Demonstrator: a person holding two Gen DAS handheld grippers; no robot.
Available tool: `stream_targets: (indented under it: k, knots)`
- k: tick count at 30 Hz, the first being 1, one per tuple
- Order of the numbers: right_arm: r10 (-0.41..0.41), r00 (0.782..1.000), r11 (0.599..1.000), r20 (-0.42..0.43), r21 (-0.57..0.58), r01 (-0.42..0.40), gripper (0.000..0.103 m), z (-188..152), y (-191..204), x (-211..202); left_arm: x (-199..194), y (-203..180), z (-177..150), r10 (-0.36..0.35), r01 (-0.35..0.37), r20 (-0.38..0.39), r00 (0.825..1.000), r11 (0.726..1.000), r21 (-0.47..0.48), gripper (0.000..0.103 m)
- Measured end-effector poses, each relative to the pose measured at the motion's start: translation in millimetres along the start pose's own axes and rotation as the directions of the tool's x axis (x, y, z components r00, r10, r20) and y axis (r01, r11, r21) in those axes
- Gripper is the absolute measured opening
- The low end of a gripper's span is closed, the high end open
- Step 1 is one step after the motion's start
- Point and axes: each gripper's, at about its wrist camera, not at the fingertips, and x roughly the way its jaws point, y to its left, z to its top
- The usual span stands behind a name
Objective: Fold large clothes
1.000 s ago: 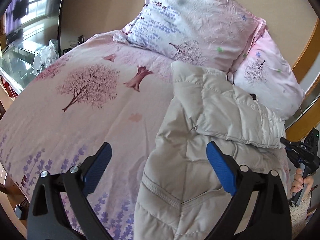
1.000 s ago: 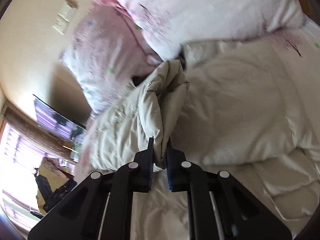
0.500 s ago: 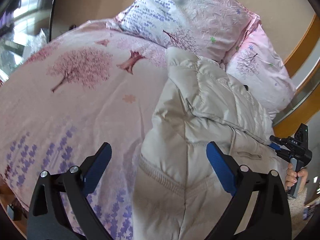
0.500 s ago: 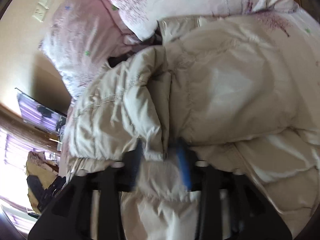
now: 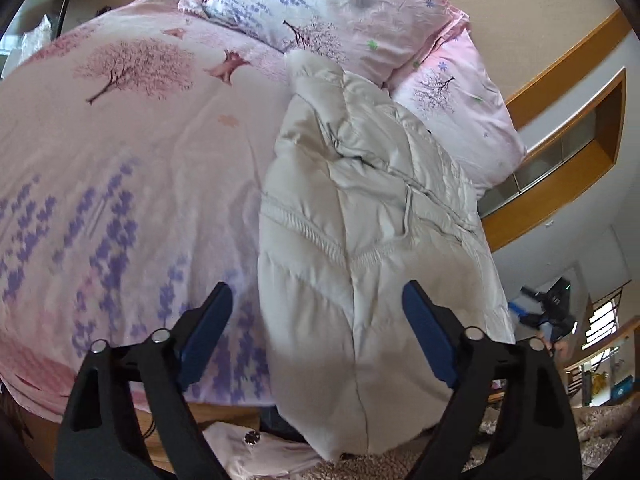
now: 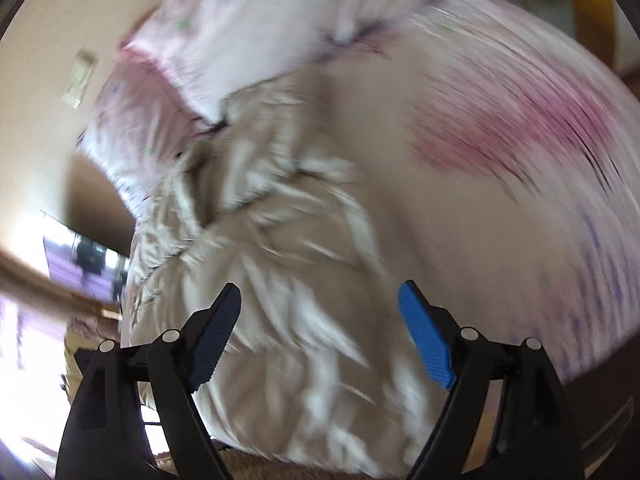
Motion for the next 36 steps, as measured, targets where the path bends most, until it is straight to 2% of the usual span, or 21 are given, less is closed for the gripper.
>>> stream_targets:
  k: [1, 5, 8, 12, 14, 18, 25, 27, 29, 32, 36]
  knots:
    - [0.008, 1.0, 1.0, -0.011, 0.028, -0.007, 0.078, -5.5, -8.9, -0.4, 1.1, 1.2, -1.7, -0.008, 0.008, -0.011, 1.0, 1.0, -0.008, 0.079]
    - [0.015, 0.999, 0.995, -0.031, 0.097, -0.012, 0.074, -23.3, -34.8, -0.2, 0.0, 0.0, -8.1, -0.035, 0.035, -0.031, 0.999, 0.999, -0.02, 0.076]
    - [0.09, 0.994, 0.991, -0.055, 0.1, -0.084, 0.071, -31.6, -33.5, 2.4, 0.2, -1.3, -14.4, -0.07, 0.068, -0.049, 0.996, 0.997, -0.03, 0.072]
    - [0.143, 0.987, 0.987, -0.075, 0.088, -0.136, 0.07, -37.6, -35.8, 7.1, 1.6, -3.7, -24.5, -0.112, 0.11, -0.058, 0.992, 0.993, -0.045, 0.069]
    - [0.178, 0.98, 0.981, -0.093, 0.095, -0.17, 0.066, -38.9, -34.3, 12.1, 1.7, -3.1, -28.7, -0.131, 0.127, -0.06, 0.99, 0.99, -0.063, 0.064]
    - [0.239, 0.966, 0.968, -0.101, 0.095, -0.23, 0.064, -44.6, -30.0, 17.1, 2.3, 0.3, -37.4, -0.173, 0.165, -0.069, 0.982, 0.981, -0.106, 0.057]
    - [0.289, 0.95, 0.956, -0.114, 0.087, -0.28, 0.06, -53.8, -24.7, 20.3, 1.4, 1.9, -45.0, -0.199, 0.192, -0.046, 0.979, 0.974, -0.123, 0.052]
    - [0.283, 0.952, 0.958, -0.112, 0.077, -0.276, 0.053, -56.4, -20.7, 21.4, 3.3, -0.7, -47.2, -0.178, 0.169, -0.06, 0.982, 0.978, -0.124, 0.042]
    - [0.268, 0.958, 0.963, -0.099, 0.055, -0.264, 0.036, -57.9, -15.1, 19.4, 3.2, -4.2, -49.7, -0.161, 0.153, -0.059, 0.985, 0.982, -0.111, 0.028]
    - [0.257, 0.965, 0.966, -0.052, 0.012, -0.257, 0.026, -57.4, -2.3, 9.6, -1.5, -10.1, -49.3, -0.15, 0.146, -0.035, 0.988, 0.985, -0.092, 0.018]
    - [0.268, 0.963, 0.963, 0.025, -0.036, -0.267, 0.02, -55.1, 13.7, -4.9, -15.8, -21.3, -39.3, -0.145, 0.147, 0.033, 0.989, 0.987, -0.061, 0.012]
